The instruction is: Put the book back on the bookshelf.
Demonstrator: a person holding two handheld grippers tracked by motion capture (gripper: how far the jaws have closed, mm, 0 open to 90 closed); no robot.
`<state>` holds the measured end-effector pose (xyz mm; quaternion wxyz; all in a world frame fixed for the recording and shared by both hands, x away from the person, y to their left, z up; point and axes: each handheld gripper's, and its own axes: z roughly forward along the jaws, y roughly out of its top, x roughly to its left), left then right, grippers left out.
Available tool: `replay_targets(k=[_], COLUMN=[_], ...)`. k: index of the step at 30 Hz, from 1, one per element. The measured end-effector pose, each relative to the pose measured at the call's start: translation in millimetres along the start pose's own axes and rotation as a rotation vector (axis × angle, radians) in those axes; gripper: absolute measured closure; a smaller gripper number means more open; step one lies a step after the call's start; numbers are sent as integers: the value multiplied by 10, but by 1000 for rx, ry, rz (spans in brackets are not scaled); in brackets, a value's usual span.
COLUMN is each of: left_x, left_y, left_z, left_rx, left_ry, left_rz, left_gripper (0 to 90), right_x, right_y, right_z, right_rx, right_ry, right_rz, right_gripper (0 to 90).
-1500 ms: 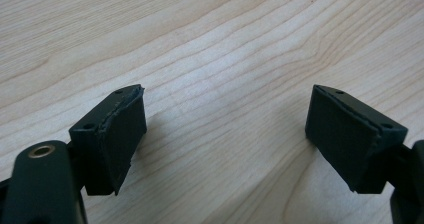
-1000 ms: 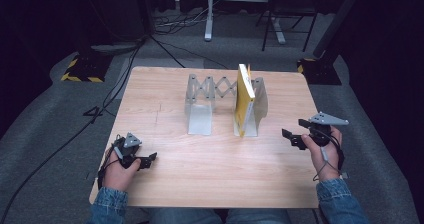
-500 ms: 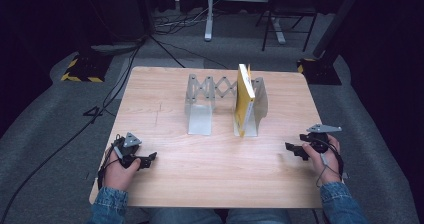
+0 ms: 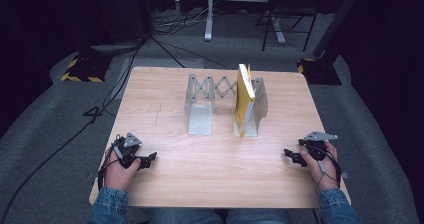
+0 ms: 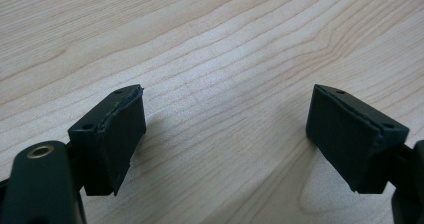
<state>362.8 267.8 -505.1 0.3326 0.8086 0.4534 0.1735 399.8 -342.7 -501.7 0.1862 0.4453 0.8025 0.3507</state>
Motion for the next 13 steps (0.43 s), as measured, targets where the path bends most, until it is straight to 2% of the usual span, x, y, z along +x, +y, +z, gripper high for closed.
replay_targets(k=[2, 5, 13], left_x=[-1, -2, -9], left_y=[2, 3, 11], left_z=[2, 6, 13], left_rx=[1, -1, 1], left_ry=[0, 1, 6], left_rz=[0, 0, -5], left_gripper=[164, 163, 158], right_x=[11, 37, 43], right_y=[-14, -11, -10], right_z=[19, 31, 37], right_rx=[-11, -10, -11], right_ry=[-16, -31, -34], right_rz=[-16, -2, 2], right_gripper=[156, 143, 138])
